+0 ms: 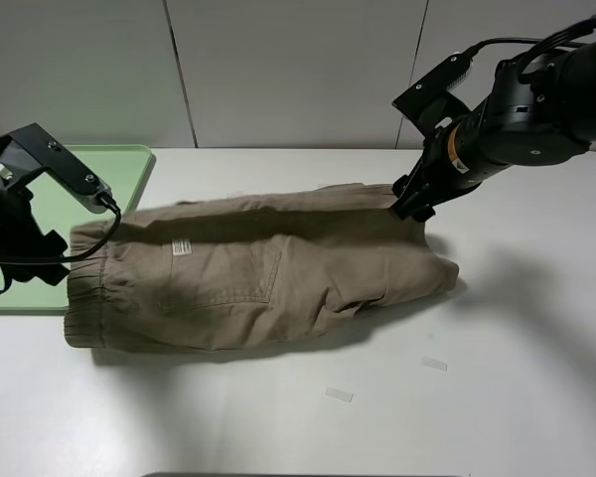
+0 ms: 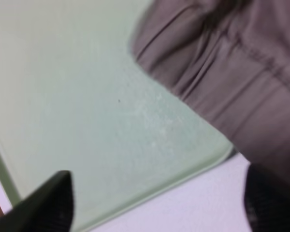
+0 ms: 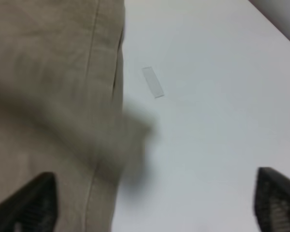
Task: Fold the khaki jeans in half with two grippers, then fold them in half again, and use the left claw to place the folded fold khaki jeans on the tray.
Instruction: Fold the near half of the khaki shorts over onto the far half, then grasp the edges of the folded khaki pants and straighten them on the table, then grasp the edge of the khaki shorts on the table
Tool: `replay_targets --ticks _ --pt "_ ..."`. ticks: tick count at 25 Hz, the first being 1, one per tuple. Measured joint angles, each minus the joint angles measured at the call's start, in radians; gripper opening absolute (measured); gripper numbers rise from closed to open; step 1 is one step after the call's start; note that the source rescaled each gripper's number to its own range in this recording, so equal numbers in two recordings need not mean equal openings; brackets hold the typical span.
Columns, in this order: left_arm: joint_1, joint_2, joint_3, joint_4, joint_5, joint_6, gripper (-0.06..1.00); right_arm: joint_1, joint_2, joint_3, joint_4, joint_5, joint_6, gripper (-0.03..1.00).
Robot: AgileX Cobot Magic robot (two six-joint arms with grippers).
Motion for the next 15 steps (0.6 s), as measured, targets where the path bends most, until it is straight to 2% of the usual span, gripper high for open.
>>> replay_targets --ticks 2,5,11,15 --pt "0.000 0.000 0.000 0.004 -0.004 -0.002 0.82 0.000 0.000 0.000 -0.006 0.004 0.003 0.97" --pt "0.000 0.000 0.000 0.007 -0.004 -0.003 0.85 0.000 0.000 0.000 -0.023 0.021 0.010 1.00" --pt "0.000 -0.015 -0.018 0.006 -0.004 -0.047 0.86 0.000 -0.038 0.000 -0.046 0.047 0.040 1.00" --pt "0.000 -0.104 -0.077 0.001 -0.001 -0.093 0.86 0.000 -0.133 0.000 -0.051 0.050 0.041 1.00"
